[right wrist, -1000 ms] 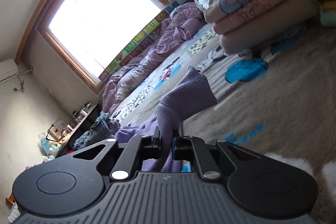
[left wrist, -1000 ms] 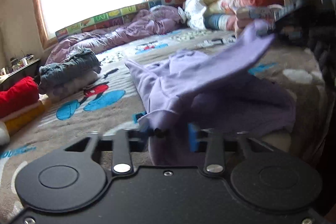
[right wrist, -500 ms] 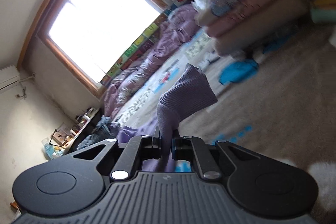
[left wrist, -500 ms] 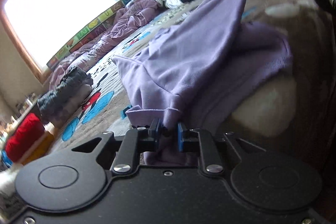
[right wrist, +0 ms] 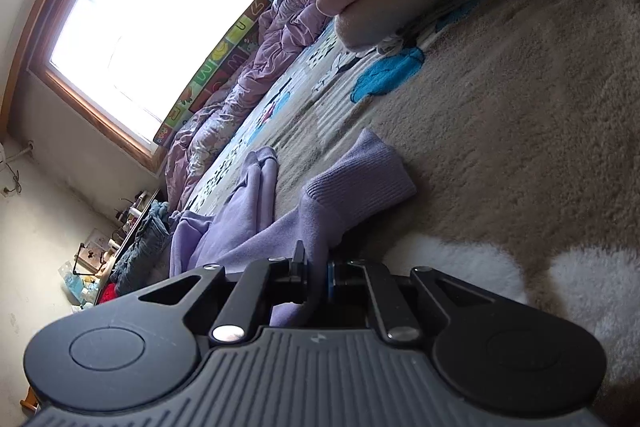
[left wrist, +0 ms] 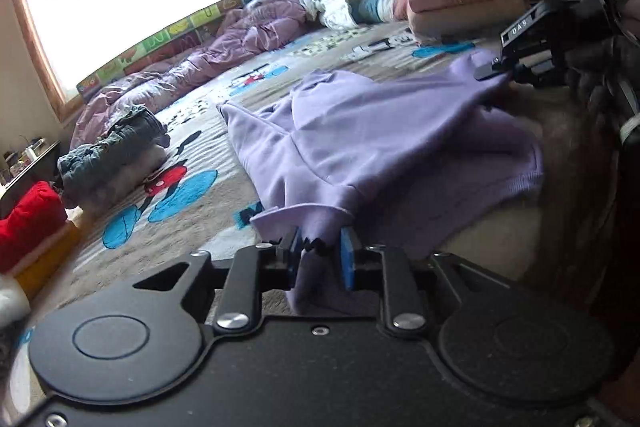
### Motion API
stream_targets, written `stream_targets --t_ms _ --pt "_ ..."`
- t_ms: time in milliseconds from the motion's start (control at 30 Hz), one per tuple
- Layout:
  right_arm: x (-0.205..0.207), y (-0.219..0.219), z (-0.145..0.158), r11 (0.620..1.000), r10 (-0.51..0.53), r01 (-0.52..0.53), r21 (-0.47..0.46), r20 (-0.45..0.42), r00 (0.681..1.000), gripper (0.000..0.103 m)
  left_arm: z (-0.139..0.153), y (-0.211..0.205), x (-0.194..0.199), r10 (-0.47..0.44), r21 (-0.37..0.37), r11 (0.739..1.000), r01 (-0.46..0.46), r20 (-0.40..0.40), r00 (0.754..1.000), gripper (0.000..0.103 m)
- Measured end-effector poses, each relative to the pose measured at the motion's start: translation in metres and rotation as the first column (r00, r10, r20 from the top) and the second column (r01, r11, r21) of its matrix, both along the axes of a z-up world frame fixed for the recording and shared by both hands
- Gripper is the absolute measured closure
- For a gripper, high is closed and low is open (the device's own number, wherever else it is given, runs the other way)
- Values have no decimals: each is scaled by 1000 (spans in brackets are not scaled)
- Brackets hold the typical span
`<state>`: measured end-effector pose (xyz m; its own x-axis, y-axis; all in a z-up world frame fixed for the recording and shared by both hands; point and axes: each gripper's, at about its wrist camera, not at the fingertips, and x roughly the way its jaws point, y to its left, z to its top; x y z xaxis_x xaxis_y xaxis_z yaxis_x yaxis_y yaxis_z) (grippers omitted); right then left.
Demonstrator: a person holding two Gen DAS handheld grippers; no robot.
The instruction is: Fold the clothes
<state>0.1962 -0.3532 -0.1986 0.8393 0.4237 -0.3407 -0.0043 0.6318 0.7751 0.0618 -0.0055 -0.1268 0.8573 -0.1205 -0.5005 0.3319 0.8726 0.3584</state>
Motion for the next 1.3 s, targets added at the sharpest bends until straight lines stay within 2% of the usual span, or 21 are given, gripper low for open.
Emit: stream_targets --t_ms 67,133,167,233,267,300,367,433,467,567,633,700,800,867,900,1000,1100,1167,1200,1233,1300 --pt "0 -1 1 1000 5 -5 -16 -1 1000 90 4 2 0 -12 -41 999 12 -15 1000 60" --pt "-1 -2 2 1000 5 -5 -11 -3 1000 87 11 8 -2 -8 -131 991 6 -19 1000 60" --pt "-2 -2 3 1000 -6 5 -21 -11 1000 84 16 18 1 -3 -214 977 -4 -29 1000 60" --pt "-10 -3 11 998 -29 28 -51 -6 1000 77 27 40 6 17 -374 927 -35 -50 999 60" --pt "-16 -4 17 997 -44 44 -70 2 999 67 31 56 10 52 -446 892 -75 -64 997 60" --pt "-21 -4 23 994 -59 60 -89 9 998 62 31 70 15 89 -497 859 -120 -86 992 60" --pt "-40 -1 42 985 -94 101 -139 57 994 56 28 94 25 152 -568 795 -212 -152 977 69" --pt "-58 5 57 979 -74 92 -184 102 992 56 24 116 34 198 -623 727 -289 -213 957 70" --pt "-65 10 63 977 -52 75 -199 116 992 56 23 119 37 198 -632 715 -299 -227 953 72" --pt "-78 38 74 978 108 -85 -189 116 987 56 19 115 45 201 -619 717 -321 -258 945 74" --pt "-82 64 77 966 220 -206 -155 80 972 54 16 118 55 184 -645 683 -344 -303 935 74" --pt "-83 106 76 928 361 -357 -112 23 932 50 9 130 68 136 -696 613 -373 -372 918 74" --pt "-93 172 81 856 486 -481 -189 -20 874 48 -10 157 80 44 -788 445 -425 -455 890 74" --pt "-94 209 83 819 524 -518 -245 -48 851 41 -18 161 84 -5 -814 380 -438 -476 880 74" --pt "-94 222 84 808 518 -512 -293 -62 853 39 -22 163 85 -30 -825 347 -445 -484 874 74" --pt "-86 241 75 818 470 -475 -325 -101 877 39 -35 169 91 -106 -849 246 -468 -503 857 74" --pt "-87 240 71 828 441 -436 -352 -72 895 50 -43 174 90 -177 -866 158 -475 -498 849 74" --pt "-88 234 69 834 437 -428 -349 -59 898 60 -40 181 86 -219 -874 114 -473 -486 846 74" --pt "-88 231 68 841 429 -420 -340 -54 902 60 -43 179 85 -240 -874 98 -476 -485 841 74" --pt "-87 229 66 845 430 -422 -329 -49 901 61 -45 176 85 -260 -874 91 -478 -484 835 74" --pt "-88 227 63 843 440 -429 -325 -42 897 64 -46 163 92 -292 -875 118 -470 -483 826 74"
